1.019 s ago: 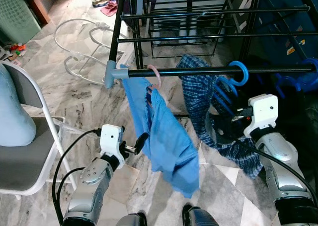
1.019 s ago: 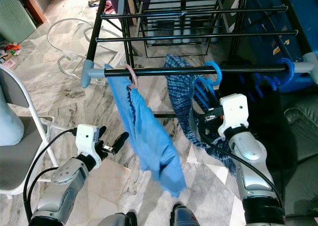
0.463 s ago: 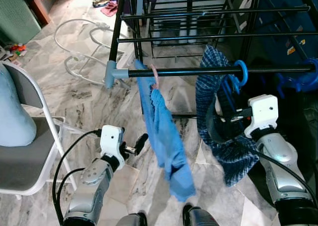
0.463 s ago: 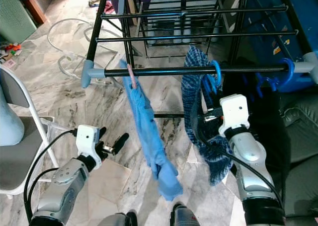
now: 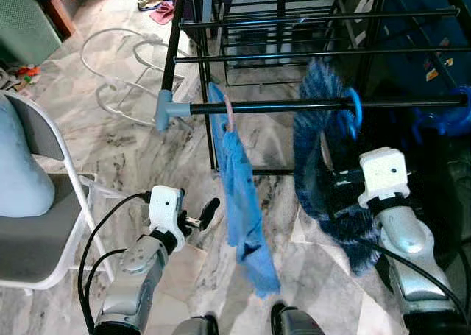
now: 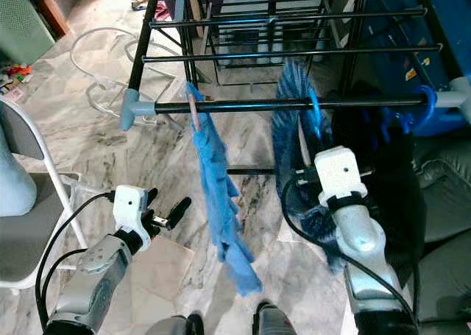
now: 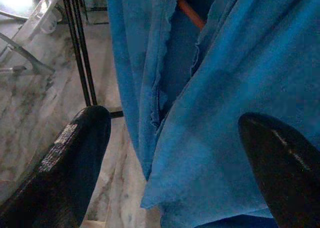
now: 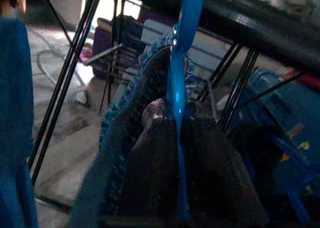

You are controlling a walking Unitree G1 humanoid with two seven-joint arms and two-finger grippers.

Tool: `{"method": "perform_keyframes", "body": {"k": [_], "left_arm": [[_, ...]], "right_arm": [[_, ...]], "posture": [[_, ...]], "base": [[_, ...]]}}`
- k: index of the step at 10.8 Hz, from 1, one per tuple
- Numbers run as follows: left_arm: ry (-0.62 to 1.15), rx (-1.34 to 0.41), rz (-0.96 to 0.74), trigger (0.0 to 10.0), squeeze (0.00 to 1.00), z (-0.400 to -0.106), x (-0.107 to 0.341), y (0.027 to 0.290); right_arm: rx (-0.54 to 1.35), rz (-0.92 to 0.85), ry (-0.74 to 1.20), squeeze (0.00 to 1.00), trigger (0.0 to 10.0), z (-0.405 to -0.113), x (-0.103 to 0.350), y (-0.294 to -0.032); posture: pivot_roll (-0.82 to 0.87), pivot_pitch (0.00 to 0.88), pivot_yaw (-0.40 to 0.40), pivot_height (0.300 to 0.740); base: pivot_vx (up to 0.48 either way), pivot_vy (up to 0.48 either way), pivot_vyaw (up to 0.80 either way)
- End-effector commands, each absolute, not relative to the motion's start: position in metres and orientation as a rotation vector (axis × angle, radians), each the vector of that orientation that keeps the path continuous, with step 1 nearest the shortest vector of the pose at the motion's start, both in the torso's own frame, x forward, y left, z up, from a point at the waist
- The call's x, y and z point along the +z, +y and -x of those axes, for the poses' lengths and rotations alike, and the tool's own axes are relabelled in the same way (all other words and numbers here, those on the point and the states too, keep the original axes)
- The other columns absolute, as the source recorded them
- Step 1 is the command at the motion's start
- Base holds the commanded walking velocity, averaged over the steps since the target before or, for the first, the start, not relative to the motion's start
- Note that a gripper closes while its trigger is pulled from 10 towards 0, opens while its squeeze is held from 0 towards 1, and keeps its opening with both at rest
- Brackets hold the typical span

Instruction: Hang hanger

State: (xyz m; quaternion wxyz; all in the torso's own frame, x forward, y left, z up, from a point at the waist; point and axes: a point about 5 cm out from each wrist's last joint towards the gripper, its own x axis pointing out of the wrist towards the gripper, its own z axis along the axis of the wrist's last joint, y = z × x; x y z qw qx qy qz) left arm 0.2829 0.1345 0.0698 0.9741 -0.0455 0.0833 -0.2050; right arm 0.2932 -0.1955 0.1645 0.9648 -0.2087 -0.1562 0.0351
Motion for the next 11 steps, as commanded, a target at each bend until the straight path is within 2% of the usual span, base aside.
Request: {"method": "perform_keyframes", "body": {"k": [1,3,4,6,7,11], "left_arm": [[0.195,-0.41,0.074,10.0,0.0,-0.28,0.064,0.139],[0.209,-0.424,0.071,10.0,0.0,-0.28,0.061,0.137],[0.229,-0.441,0.008,10.0,0.0,-0.279,0.058,0.132],[0.26,-0.374,-0.019,10.0,0.0,-0.283,0.052,0.139],[0.273,-0.371,-0.034,10.0,0.0,-0.283,0.049,0.14],[0.319,-0.335,-0.041,10.0,0.0,-0.279,0.037,0.141]], "right_arm": [[0.089,0.415,-0.331,0.0,0.0,-0.287,0.164,-0.189],[0.063,0.382,-0.237,0.0,0.0,-0.267,0.134,-0.191],[0.042,0.323,-0.175,0.0,0.0,-0.253,0.117,-0.19],[0.004,0.234,-0.1,0.0,4.7,-0.241,0.1,-0.186],[-0.012,0.183,-0.074,0.0,10.0,-0.241,0.095,-0.185],[-0.02,0.072,-0.022,0.0,10.0,-0.251,0.09,-0.187]], "posture": [[-0.09,0.202,0.118,0.74],[-0.09,0.203,0.119,0.74],[-0.09,0.203,0.119,0.74],[-0.1,0.207,0.116,0.74],[-0.11,0.209,0.117,0.74],[-0.1,0.212,0.086,0.74]], "base": [[0.0,0.0,0.0],[0.0,0.0,0.0],[0.0,0.0,0.0],[0.0,0.0,0.0],[0.0,0.0,0.0],[-0.065,0.0,0.0]]}}
